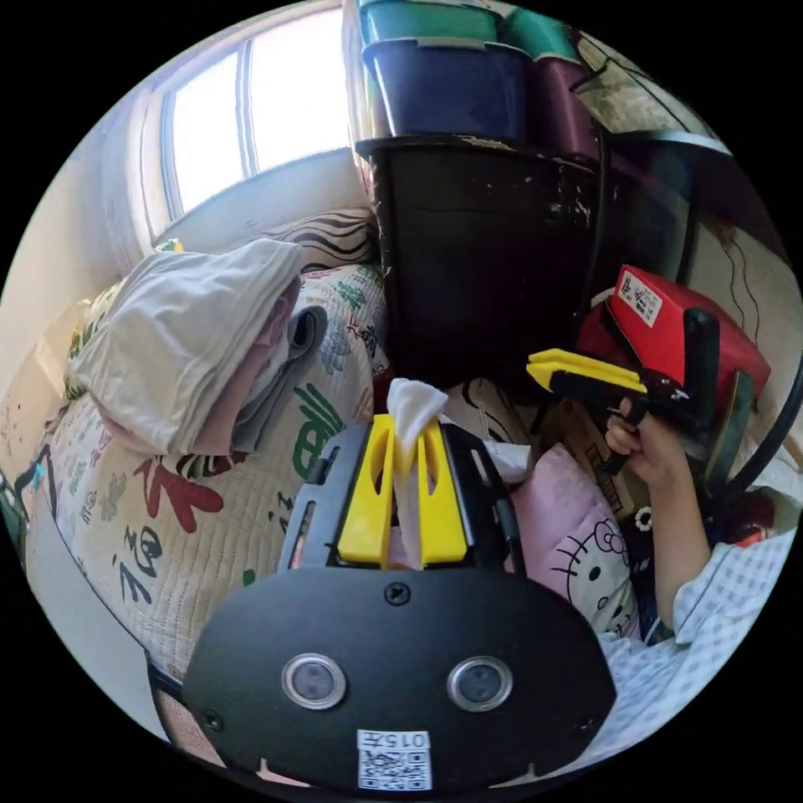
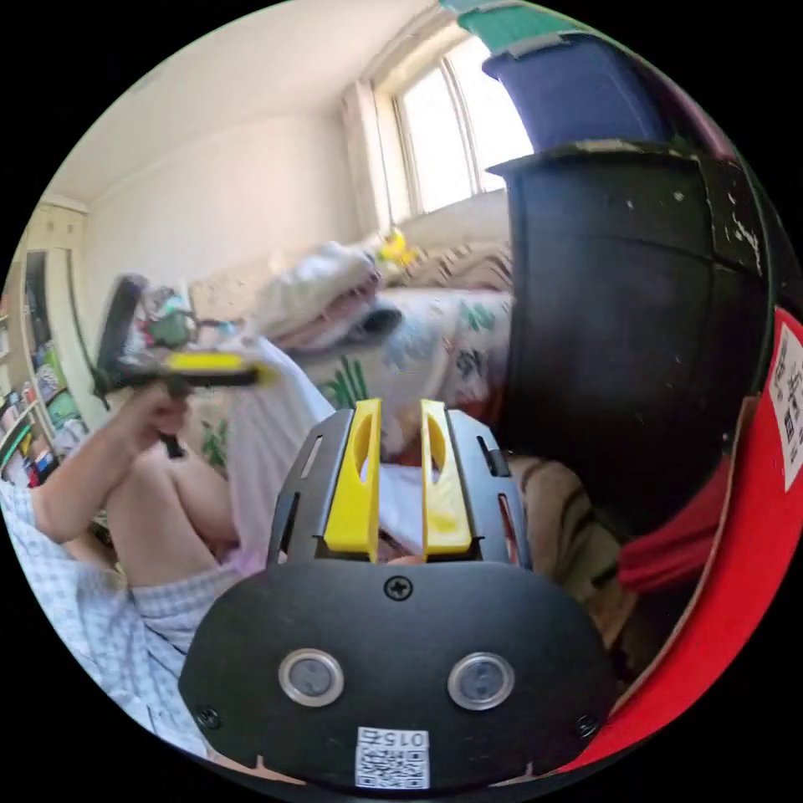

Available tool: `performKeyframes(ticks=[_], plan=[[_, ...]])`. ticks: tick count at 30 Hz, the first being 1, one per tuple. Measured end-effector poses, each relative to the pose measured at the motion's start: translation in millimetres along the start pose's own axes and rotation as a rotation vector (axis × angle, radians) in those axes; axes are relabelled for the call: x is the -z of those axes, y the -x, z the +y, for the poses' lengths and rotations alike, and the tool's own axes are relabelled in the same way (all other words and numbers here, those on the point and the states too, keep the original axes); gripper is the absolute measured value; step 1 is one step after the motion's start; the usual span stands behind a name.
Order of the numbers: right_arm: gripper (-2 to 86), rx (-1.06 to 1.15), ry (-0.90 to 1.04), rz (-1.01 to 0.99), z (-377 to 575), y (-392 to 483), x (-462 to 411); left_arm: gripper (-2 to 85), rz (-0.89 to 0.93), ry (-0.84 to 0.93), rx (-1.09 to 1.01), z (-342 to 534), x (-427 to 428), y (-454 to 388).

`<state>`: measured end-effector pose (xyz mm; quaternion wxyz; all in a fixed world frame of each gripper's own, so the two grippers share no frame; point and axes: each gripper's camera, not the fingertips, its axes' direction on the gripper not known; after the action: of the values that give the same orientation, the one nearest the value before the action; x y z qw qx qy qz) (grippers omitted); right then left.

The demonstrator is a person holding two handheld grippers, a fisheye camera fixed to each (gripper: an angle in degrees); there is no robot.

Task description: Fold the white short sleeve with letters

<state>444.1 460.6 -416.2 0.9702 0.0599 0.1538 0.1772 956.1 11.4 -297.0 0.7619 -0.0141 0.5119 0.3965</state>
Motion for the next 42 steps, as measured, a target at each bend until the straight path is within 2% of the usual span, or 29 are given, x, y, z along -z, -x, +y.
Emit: performKeyframes(ticks=[2, 3, 5, 7, 12, 17, 22, 25, 27, 31, 34, 39, 42], plan=[[10.2, -0.051, 0.152, 0.068, 5.5, -19.7, -36.1, 2.1, -0.017, -0.077, 0.082, 8.7, 20.1, 19.4], [11.5, -0.004, 0.275, 0.174, 7.7, -16.6, -60.8, 2.1, -0.031, -0.114, 0.123, 14.9, 31.1, 29.9], [13.4, 0.075, 0.400, 0.219, 10.9, -7.9, -88.3, 2.3, -0.050, -0.150, 0.178, 24.5, 43.4, 44.1], [15.3, 0.066, 0.454, 0.107, 9.3, -7.9, -105.8, 2.9, -0.063, -0.165, 0.245, 37.1, 53.4, 61.9], [15.6, 0.178, 0.668, 0.040, 16.4, 3.4, -157.7, 3.4, -0.049, -0.155, 0.320, 60.4, 64.8, 86.1], [12.7, 0.299, 0.731, 0.044, 31.9, 27.1, -193.8, 3.6, -0.034, -0.153, 0.345, 80.8, 75.2, 96.2], [6.8, 0.427, 0.760, -0.053, 42.7, 56.1, -213.9, 4.2, -0.025, -0.142, 0.326, 100.2, 84.7, 93.6], [5.5, 0.386, 0.815, -0.080, 49.4, 53.7, -239.0, 4.1, -0.036, -0.134, 0.302, 111.2, 91.9, 89.2], [1.5, 0.294, 0.868, -0.127, 55.2, 45.8, -251.2, 4.0, -0.042, -0.135, 0.293, 119.0, 97.6, 87.7], [-0.6, 0.256, 0.729, -0.105, 58.9, 44.3, -222.3, 4.1, -0.044, -0.156, 0.296, 139.6, 116.0, 89.3], [-0.9, 0.169, 0.509, -0.070, 49.1, 34.7, -174.2, 4.1, -0.049, -0.208, 0.307, 152.5, 134.5, 87.8], [-1.0, -0.002, -0.008, -0.113, 33.1, 17.6, -54.9, 3.7, -0.131, -0.377, 0.305, 174.1, 197.7, 83.8], [-1.0, 0.030, -0.268, -0.090, 35.5, 31.4, 7.3, 3.3, -0.171, -0.502, 0.278, 199.1, 269.6, 87.5]])
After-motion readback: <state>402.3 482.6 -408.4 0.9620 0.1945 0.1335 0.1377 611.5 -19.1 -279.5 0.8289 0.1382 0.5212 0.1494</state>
